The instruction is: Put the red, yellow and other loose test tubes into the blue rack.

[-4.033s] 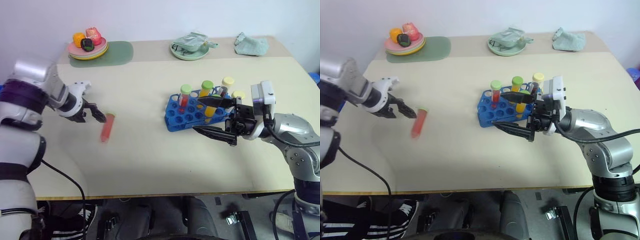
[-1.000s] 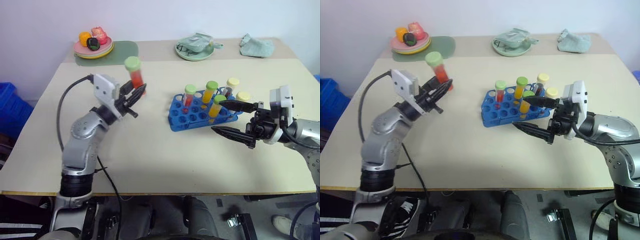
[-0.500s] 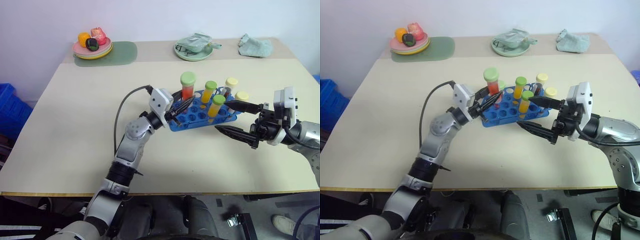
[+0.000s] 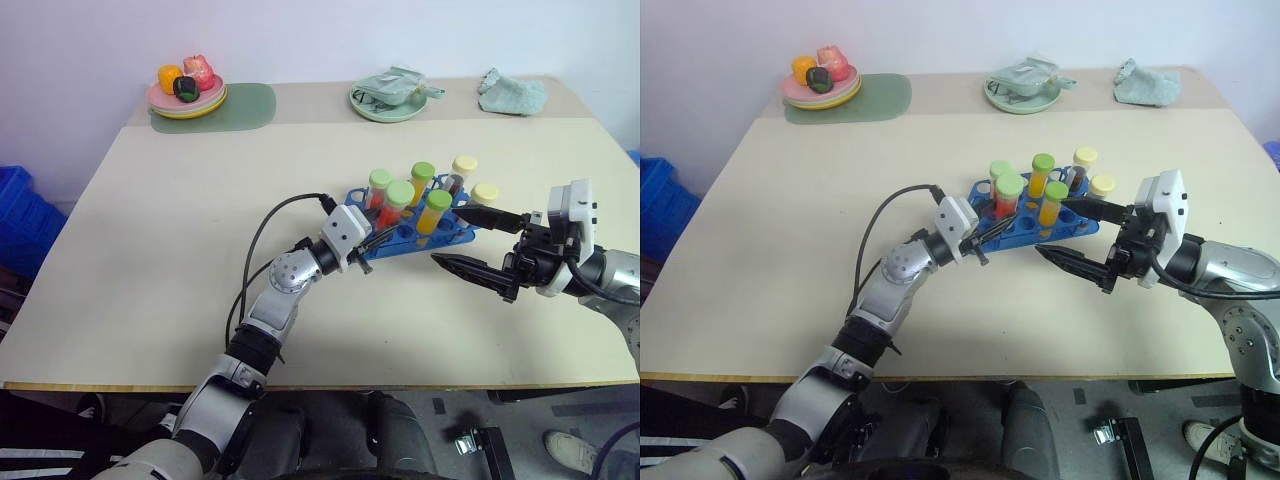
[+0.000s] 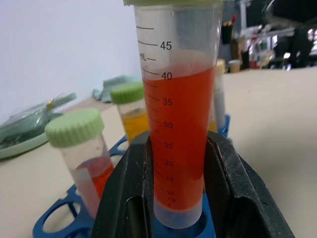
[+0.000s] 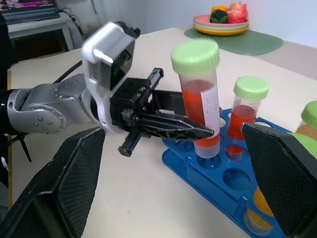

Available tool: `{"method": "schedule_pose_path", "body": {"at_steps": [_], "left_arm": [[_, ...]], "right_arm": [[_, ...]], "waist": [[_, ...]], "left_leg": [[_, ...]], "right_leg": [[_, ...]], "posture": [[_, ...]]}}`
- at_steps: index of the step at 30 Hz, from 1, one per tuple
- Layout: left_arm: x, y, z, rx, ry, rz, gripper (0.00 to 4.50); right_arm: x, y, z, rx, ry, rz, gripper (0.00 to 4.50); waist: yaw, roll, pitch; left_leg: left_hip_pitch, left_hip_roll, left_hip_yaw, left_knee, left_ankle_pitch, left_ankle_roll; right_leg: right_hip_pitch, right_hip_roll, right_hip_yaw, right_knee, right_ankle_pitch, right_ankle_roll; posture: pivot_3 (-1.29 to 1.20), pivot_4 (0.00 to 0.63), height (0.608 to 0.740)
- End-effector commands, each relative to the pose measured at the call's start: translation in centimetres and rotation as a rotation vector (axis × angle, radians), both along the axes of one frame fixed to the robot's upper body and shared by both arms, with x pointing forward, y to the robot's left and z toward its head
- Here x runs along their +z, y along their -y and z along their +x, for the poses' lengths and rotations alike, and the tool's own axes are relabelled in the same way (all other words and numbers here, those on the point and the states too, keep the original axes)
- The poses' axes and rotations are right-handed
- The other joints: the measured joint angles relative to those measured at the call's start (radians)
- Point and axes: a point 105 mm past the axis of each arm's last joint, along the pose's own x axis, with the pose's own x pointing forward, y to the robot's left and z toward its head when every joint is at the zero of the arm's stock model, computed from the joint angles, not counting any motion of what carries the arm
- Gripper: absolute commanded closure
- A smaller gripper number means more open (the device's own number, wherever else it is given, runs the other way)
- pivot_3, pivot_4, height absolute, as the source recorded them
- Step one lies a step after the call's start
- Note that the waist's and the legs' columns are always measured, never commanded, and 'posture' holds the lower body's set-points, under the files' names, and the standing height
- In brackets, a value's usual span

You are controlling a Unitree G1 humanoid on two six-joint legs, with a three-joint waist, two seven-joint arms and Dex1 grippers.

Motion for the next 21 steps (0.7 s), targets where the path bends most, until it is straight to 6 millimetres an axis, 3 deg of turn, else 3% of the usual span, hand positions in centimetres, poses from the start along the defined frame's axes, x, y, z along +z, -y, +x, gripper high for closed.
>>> {"method": "schedule_pose_path", "body": {"at_steps": [1,21], "left_arm": [[1.2,1.1,-0.5,-0.017,0.052,-0.031,3.61],[0.1,1.1,-0.6,0.018,-0.043,-0.046,3.61]], "right_arm": [[1.1,0.0,-0.7,0.008,0.043,-0.013,0.0],[1.1,0.4,-1.0,-0.005,0.036,-0.027,0.0]], "waist": [[0.0,0.0,0.0],[0.0,0.0,0.0]], "left_leg": [[0.0,0.0,0.0,0.0,0.0,0.0],[0.002,0.0,0.001,0.0,0.0,0.001]], "right_leg": [[0.0,0.0,0.0,0.0,0.0,0.0],[0.001,0.0,0.002,0.0,0.0,0.0]], "posture": [[0.0,0.15,0.74],[0.0,0.15,0.74]]}}
